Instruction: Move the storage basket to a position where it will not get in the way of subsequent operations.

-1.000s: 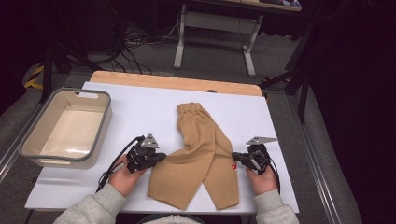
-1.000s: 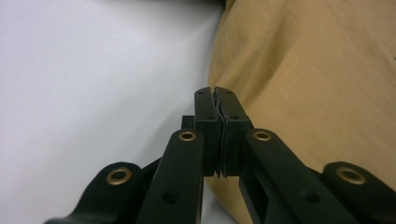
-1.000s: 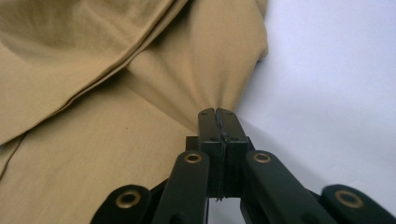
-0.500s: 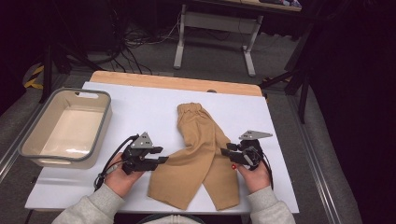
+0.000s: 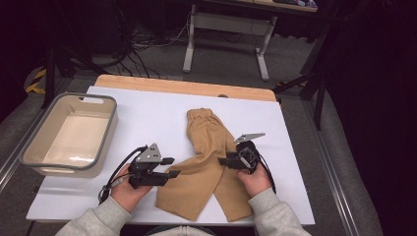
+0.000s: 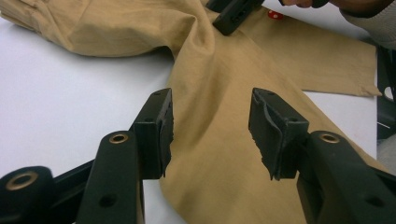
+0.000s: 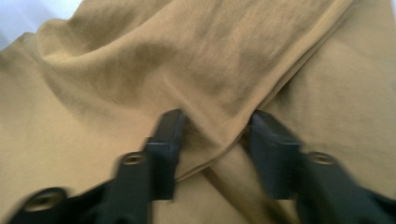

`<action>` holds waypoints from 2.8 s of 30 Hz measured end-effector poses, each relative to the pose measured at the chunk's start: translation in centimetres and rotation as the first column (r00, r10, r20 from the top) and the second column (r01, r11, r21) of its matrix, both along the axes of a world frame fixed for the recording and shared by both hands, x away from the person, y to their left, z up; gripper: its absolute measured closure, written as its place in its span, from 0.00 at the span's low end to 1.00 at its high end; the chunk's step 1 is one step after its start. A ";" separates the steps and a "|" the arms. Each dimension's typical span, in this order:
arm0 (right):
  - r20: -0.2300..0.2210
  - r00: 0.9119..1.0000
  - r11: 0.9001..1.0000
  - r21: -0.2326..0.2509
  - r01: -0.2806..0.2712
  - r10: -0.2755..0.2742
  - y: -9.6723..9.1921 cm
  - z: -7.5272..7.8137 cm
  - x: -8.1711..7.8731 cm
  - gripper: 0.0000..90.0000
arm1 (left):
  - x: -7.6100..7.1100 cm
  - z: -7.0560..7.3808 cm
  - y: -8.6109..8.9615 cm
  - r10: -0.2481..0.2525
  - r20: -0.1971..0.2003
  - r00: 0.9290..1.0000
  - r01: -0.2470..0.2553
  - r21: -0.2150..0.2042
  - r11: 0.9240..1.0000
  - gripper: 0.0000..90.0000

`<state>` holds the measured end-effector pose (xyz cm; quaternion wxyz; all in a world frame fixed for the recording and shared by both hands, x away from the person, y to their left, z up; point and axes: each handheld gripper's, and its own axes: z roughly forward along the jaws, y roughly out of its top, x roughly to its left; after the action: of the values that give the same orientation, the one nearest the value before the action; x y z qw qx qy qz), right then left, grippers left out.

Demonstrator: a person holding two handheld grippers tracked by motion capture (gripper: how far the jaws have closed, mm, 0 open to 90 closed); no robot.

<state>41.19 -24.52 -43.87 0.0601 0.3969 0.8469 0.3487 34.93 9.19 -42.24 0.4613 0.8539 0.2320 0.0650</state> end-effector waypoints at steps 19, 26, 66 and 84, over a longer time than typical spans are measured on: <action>0.161 0.976 0.987 0.046 -0.155 0.146 6.3 6.7 0.7 0.96 | -0.3 0.3 1.6 0.057 0.037 0.998 -0.057 -0.011 0.998 0.56; 0.177 0.958 0.972 0.029 -0.234 0.225 10.4 7.2 1.4 0.97 | -0.5 0.3 2.0 0.073 0.041 0.996 -0.072 -0.021 0.997 0.56; 0.184 0.983 1.000 0.028 -0.003 -0.003 2.0 5.2 3.3 0.59 | 2.7 1.0 2.0 0.118 0.007 0.993 -0.118 0.004 0.993 0.34; 0.123 0.989 0.995 -0.038 0.094 -0.088 -0.5 2.1 5.6 0.54 | 6.3 1.4 0.7 0.133 -0.042 0.990 -0.134 -0.021 0.991 0.18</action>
<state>46.82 -25.04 -41.79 0.1357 0.4119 0.8302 0.3503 41.23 9.86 -40.81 0.4612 0.8322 0.2985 0.0758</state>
